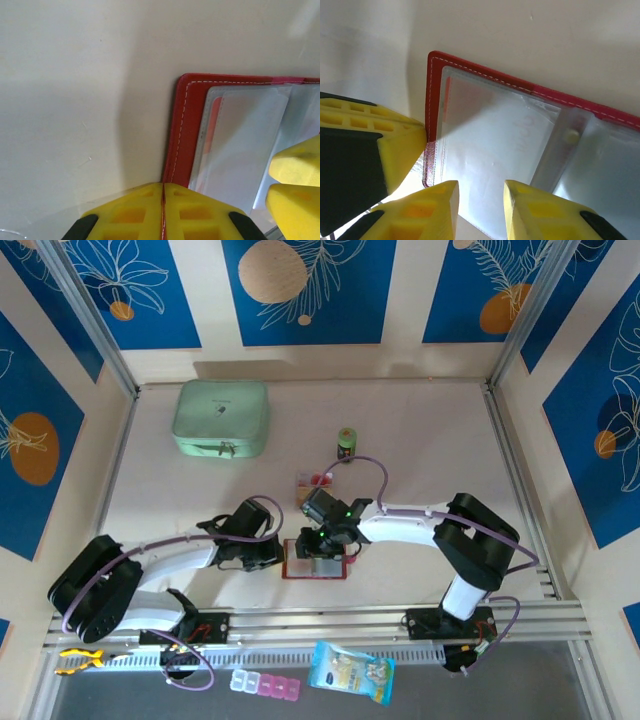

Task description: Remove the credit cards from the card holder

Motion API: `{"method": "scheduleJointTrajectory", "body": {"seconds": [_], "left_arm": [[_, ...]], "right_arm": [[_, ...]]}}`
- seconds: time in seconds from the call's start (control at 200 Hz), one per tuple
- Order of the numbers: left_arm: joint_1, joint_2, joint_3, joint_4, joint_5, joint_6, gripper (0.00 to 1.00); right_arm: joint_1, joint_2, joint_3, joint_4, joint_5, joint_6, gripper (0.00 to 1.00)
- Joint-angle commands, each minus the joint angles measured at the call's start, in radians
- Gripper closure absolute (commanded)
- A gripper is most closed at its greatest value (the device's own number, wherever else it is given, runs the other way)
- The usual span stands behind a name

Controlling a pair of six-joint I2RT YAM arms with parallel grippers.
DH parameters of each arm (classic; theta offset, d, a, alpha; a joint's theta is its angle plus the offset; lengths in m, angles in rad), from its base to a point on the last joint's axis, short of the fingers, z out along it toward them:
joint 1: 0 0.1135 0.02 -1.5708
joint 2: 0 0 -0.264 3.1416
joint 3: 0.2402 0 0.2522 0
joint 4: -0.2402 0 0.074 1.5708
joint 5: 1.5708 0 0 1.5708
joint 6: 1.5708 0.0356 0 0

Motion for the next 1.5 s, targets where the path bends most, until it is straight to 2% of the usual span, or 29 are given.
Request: {"method": "scheduleJointTrajectory", "body": {"seconds": [0.0, 0.59, 0.82, 1.005, 1.495], "left_arm": [[-0.011, 0.005, 0.013, -0.018, -0.009, 0.016, 0.91], [-0.012, -0.025, 0.054, -0.023, 0.005, -0.002, 0.92], [-0.022, 0.03, 0.046, 0.022, 0.036, -0.012, 0.93], [-0.022, 0.091, 0.053, -0.035, 0.01, -0.009, 0.93], [-0.022, 0.089, 0.03, -0.036, -0.009, -0.02, 0.93]], "right_arm": [[-0.004, 0.008, -0.026, 0.046, -0.03, 0.046, 0.7], [-0.014, 0.024, -0.05, 0.066, -0.037, 0.061, 0.7], [-0.015, 0.029, -0.05, 0.061, -0.036, 0.061, 0.7], [-0.015, 0.02, -0.052, 0.04, -0.021, 0.066, 0.7], [-0.029, -0.023, -0.083, -0.003, 0.016, 0.062, 0.7]]}}
